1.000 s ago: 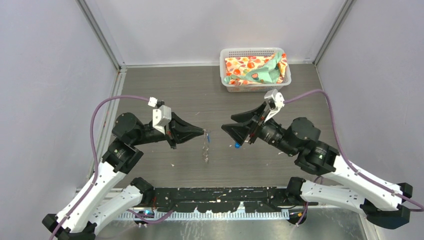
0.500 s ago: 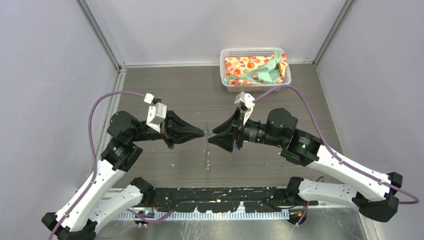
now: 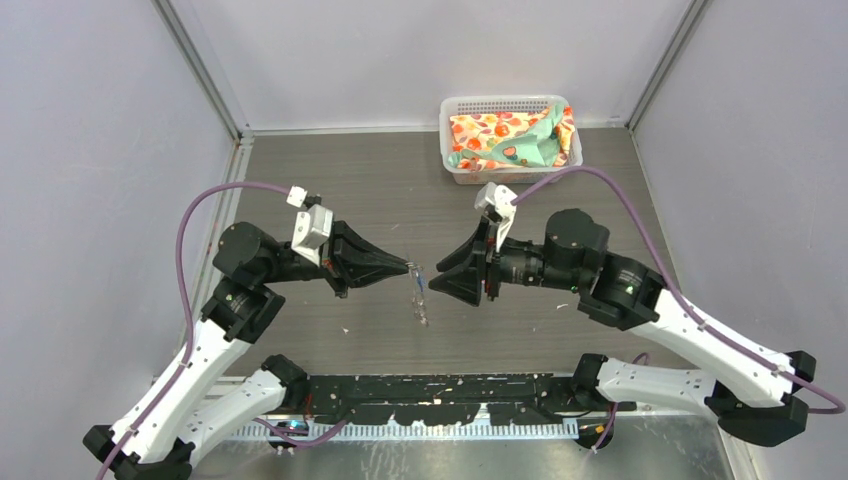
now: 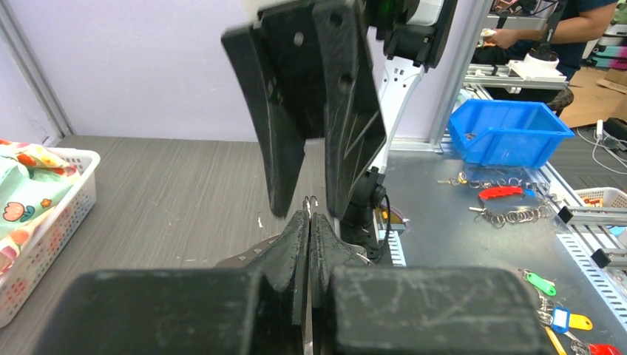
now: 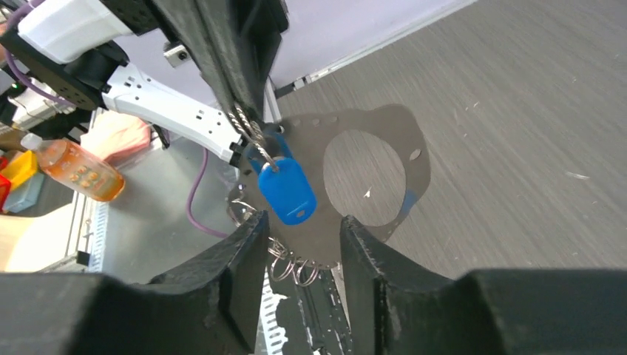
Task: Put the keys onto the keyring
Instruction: Insert the key onto the keyring, then adjust the key on the keyring.
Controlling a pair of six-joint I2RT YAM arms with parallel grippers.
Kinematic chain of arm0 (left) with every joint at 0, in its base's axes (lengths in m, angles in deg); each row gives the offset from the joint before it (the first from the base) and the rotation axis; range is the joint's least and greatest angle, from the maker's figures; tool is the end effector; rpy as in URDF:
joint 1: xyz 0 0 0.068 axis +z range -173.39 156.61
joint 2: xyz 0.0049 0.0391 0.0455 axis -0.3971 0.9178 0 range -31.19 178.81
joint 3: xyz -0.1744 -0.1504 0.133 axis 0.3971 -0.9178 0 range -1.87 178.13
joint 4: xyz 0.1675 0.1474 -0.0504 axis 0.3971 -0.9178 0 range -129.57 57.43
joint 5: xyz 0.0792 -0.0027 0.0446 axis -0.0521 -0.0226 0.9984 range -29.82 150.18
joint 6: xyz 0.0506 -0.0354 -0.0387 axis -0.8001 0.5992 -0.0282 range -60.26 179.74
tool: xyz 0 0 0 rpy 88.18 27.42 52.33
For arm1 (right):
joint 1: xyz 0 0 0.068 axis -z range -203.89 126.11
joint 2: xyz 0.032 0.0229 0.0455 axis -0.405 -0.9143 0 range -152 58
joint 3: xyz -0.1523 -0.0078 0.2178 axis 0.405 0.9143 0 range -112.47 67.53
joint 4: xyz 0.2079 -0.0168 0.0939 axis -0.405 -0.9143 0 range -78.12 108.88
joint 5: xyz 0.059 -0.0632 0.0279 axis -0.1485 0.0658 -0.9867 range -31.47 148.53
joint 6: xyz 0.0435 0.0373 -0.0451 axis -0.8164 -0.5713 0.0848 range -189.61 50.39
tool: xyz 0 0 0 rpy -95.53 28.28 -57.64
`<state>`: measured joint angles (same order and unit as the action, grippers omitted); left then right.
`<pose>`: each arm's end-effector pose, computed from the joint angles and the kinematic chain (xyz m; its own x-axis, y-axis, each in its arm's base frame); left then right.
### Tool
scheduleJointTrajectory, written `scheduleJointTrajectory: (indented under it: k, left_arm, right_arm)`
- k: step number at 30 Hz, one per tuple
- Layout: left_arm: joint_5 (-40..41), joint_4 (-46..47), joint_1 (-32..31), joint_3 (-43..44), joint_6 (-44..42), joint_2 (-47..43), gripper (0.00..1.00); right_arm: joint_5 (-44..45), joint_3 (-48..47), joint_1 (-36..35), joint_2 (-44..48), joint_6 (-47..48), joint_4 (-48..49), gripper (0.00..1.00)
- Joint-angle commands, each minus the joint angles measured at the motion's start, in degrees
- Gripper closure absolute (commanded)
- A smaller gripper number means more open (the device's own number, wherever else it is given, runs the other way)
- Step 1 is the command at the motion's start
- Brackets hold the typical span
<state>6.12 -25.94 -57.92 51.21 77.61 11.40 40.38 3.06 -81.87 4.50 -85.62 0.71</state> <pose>0.0801 -0.1146 0.4168 -0.0667 -0.1726 -0.9827 0.9978 -0.0084 -0.0663 0.0859 0.1730 0.4022 -0.3314 -0.0354 -0.9428 -0.9136 0.2616 0.3113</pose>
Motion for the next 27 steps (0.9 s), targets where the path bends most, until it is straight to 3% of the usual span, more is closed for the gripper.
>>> scheduleJointTrajectory:
  k: [1,8,17,23,27]
  left_arm:
    - [-0.71,3.52,-0.24,1.72,1.41,-0.88,1.00]
    - [-1.48,4.88,-0.25,1.01,4.84,-0.23,1.00]
    - [-2.20,6.11,-0.28,1.60,8.32,0.26,1.00]
    - [-1.97,5.35,-0.26,1.85,8.02,-0.14,1.00]
    - [-1.20,4.68,-0.21,1.67,7.52,-0.31,1.00]
  right_arm:
    - [-1.01,-8.55,0.24,1.59,5.96,-6.78,0.52]
    - [-6.28,-12.62,0.33,-3.05,9.88,-2.60,0.50]
    - [-12.75,-15.35,0.76,-9.23,10.25,1.07,0.60]
    - [-13.50,-14.75,1.10,-9.71,8.56,2.61,0.82]
    - [-11.86,-13.88,1.25,-8.15,8.07,2.49,0.84]
